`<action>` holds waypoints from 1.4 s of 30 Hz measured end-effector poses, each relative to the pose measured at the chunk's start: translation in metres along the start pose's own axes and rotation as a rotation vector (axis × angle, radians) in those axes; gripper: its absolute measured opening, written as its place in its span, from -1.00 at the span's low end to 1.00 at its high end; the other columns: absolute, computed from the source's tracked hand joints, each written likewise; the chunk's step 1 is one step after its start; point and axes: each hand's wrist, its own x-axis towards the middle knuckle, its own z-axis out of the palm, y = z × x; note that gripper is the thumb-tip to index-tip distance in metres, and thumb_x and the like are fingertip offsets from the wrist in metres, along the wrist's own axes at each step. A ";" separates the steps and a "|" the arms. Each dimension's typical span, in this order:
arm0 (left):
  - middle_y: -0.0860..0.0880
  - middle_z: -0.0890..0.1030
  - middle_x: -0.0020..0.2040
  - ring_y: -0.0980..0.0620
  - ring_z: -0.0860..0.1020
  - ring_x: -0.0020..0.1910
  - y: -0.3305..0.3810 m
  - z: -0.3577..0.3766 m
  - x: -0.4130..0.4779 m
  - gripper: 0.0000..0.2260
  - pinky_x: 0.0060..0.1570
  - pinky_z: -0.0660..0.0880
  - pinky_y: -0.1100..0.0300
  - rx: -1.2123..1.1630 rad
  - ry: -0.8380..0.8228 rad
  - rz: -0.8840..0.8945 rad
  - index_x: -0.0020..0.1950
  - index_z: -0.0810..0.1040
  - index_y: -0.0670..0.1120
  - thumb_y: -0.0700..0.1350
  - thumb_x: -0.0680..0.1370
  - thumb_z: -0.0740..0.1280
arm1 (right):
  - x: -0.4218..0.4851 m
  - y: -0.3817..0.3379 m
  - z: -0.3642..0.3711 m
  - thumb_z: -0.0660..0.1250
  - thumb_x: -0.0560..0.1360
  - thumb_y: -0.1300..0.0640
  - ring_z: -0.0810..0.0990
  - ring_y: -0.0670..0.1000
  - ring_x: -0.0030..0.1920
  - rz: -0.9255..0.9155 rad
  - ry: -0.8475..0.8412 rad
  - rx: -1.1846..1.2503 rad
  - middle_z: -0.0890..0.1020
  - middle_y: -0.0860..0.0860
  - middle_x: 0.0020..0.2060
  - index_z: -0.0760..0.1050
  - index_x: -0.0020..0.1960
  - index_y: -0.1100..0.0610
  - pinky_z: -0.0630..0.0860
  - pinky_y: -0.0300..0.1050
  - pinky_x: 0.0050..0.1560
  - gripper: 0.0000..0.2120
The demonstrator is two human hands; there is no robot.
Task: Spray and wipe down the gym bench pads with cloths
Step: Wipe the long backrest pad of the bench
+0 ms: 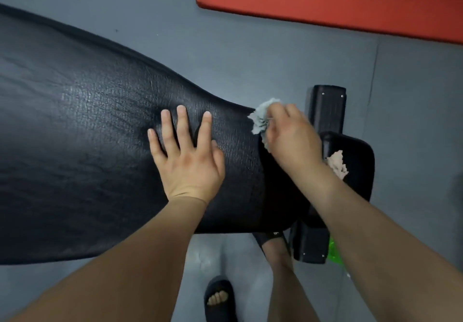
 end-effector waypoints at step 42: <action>-0.14 0.20 0.62 -0.20 0.06 0.61 0.000 0.009 -0.007 -0.50 0.55 -0.07 -0.26 0.089 0.133 0.007 0.54 0.30 0.17 0.13 0.59 0.01 | -0.048 0.047 0.046 0.19 0.54 0.23 0.52 0.21 -0.10 -0.056 0.196 0.098 0.53 0.14 0.06 0.48 0.17 0.09 0.35 -0.04 -0.15 -0.76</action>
